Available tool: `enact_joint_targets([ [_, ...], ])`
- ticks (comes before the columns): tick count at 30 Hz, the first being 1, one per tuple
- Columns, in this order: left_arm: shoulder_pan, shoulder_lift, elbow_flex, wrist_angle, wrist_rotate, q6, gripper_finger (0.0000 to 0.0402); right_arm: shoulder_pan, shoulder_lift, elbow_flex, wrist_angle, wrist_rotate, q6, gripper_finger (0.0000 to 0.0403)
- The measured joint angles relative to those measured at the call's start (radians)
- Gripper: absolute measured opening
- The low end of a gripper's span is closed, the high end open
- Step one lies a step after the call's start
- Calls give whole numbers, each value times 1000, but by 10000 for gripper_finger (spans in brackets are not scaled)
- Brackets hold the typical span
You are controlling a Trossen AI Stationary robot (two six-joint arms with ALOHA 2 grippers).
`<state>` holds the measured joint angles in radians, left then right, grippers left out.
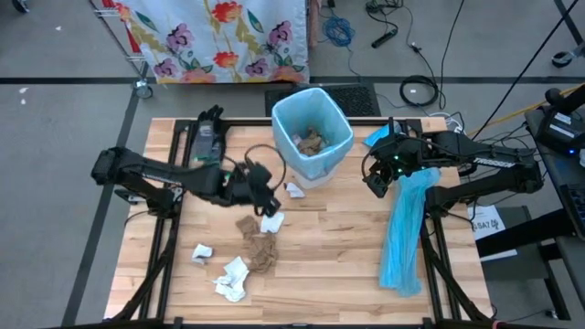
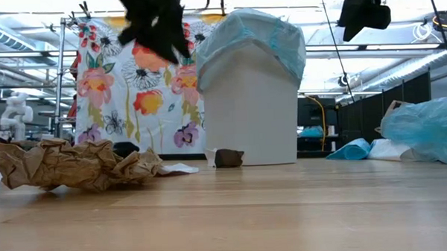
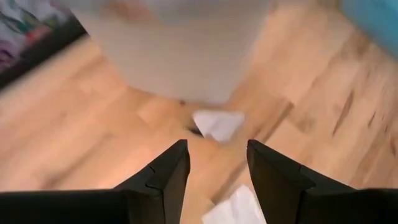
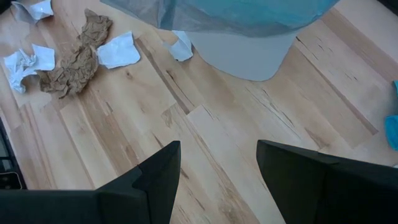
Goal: Place trash/remove bag and relplace
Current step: Put the right white paper into the trash bin
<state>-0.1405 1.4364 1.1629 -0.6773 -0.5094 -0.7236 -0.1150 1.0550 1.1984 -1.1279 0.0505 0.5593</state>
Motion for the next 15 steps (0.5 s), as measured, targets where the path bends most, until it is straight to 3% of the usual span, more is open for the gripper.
enact_joint_targets([
  [6, -3, 36, -178, 199, 11, 146, 166, 0, 0, 0, 2, 0, 6, 203],
  [15, 45, 210, -256, 489, 24, 410, 166, 0, 0, 0, 2, 0, 62, 203],
])
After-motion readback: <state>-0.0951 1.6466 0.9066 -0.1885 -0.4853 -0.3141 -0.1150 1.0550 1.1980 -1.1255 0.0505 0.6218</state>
